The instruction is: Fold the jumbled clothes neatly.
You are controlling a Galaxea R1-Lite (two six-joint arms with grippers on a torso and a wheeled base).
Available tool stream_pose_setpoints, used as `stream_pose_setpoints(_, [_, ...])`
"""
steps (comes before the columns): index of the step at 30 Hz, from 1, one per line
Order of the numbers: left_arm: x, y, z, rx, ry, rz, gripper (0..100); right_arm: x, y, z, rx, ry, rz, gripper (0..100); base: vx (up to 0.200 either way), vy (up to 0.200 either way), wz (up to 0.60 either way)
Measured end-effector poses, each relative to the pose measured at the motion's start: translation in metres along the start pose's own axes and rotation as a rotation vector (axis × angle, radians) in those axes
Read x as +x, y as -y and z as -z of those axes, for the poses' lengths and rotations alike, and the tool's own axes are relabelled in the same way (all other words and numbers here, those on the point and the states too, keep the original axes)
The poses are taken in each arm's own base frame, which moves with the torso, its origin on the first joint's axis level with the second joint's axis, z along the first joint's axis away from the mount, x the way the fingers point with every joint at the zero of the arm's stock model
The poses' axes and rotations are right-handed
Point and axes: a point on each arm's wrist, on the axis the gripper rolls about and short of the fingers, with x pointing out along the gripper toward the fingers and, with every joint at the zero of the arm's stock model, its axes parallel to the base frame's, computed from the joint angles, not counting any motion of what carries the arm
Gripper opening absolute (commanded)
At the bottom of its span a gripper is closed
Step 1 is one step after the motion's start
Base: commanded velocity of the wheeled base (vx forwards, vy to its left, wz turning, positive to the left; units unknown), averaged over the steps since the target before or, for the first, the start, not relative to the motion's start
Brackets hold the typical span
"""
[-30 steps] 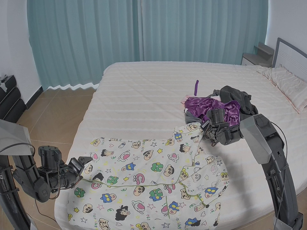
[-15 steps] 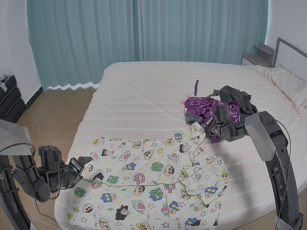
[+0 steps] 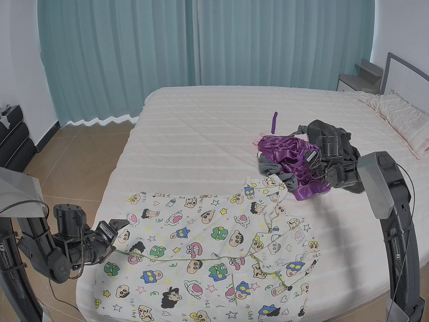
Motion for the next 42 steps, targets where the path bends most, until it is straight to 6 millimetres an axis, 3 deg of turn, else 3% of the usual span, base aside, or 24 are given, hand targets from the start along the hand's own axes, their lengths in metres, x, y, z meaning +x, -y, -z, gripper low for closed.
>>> stream_pose_setpoints(5, [0.0, 0.0, 0.0, 0.001, -0.001, 0.001, 100, -0.003, 0.007, -0.01, 0.042, -0.005, 0.013, 100, 0.0, 0.0, 0.0])
stream_pose_setpoints(11, [0.0, 0.0, 0.0, 0.001, 0.0, 0.001, 100, -0.026, 0.003, -0.022, 0.07, -0.094, -0.026, 100, 0.0, 0.0, 0.0])
stream_pose_setpoints(21, [0.0, 0.0, 0.001, 0.001, -0.001, 0.0, 100, -0.078, -0.012, -0.012, -0.022, -0.308, -0.129, 100, 0.0, 0.0, 0.0])
stream_pose_setpoints(25, [-0.001, 0.0, 0.001, 0.002, -0.002, 0.0, 100, -0.089, -0.019, -0.006, -0.046, -0.325, -0.147, 100, 0.0, 0.0, 0.0])
stream_pose_setpoints(32, [0.0, 0.001, 0.002, 0.004, -0.005, 0.002, 100, -0.094, -0.031, 0.027, -0.118, -0.351, -0.193, 100, 0.0, 0.0, 0.0])
stream_pose_setpoints(37, [-0.001, 0.001, 0.002, 0.005, -0.005, 0.002, 100, -0.087, -0.031, 0.062, -0.157, -0.379, -0.169, 100, 0.0, 0.0, 0.0])
stream_pose_setpoints(42, [-0.001, 0.001, 0.002, 0.003, -0.006, 0.0, 100, -0.077, -0.029, 0.081, -0.175, -0.375, -0.14, 100, 0.0, 0.0, 0.0])
